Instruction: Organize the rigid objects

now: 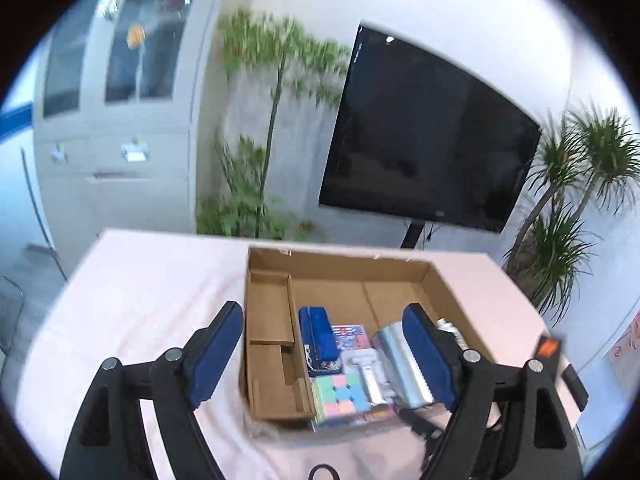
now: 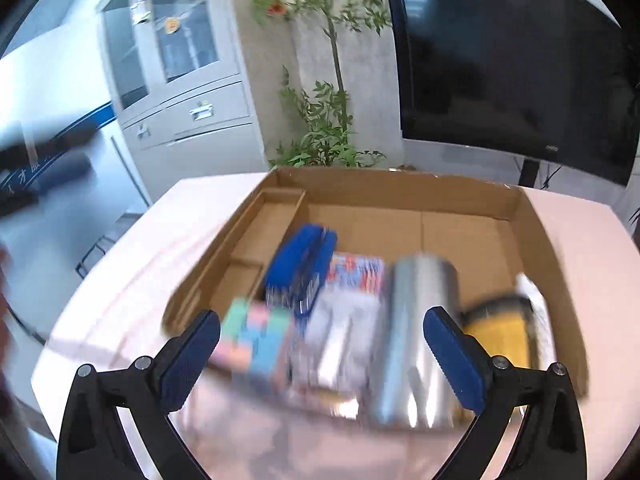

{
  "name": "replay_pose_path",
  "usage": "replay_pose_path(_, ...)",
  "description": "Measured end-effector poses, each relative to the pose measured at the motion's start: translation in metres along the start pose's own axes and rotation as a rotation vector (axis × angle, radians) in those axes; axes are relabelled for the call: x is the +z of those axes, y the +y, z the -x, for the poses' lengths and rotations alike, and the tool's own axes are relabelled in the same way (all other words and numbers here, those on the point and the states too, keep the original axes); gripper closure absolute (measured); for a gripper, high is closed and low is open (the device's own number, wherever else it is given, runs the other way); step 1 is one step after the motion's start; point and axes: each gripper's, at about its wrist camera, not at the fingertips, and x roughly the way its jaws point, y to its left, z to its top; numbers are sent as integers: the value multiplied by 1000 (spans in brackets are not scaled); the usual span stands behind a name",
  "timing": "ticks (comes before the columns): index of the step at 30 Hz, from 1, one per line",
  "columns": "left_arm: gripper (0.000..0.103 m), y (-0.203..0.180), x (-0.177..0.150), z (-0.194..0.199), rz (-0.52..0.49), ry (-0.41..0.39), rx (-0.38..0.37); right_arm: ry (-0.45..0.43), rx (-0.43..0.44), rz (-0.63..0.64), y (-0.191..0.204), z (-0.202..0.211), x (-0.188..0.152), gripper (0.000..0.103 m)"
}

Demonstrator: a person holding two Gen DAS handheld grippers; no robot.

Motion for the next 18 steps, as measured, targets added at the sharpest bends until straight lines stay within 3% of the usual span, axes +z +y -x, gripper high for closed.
replay_pose_path(6, 20, -12, 5, 107, -35, -118, 149, 12, 106, 43, 8, 58, -71, 1)
replay_pose_path(9, 17, -5, -13, 130, -2, -111, 174, 57, 194, 67, 16, 73, -105, 0)
replay_pose_path(12, 17, 13, -55, 107, 39, 34, 198, 110, 247, 98, 24, 80, -140, 0)
replay_pose_path(14, 17, 32, -103, 69, 87, 199, 181, 142, 280, 106, 30, 86, -163, 1)
replay_pose_path(16, 17, 47, -149, 39, 146, 299, 226, 159, 315, 123, 34, 91, -181, 1)
replay_pose_path(18, 19, 53, -196, 8, 174, 407, 183, 162, 333, 153, 38, 100, -199, 1)
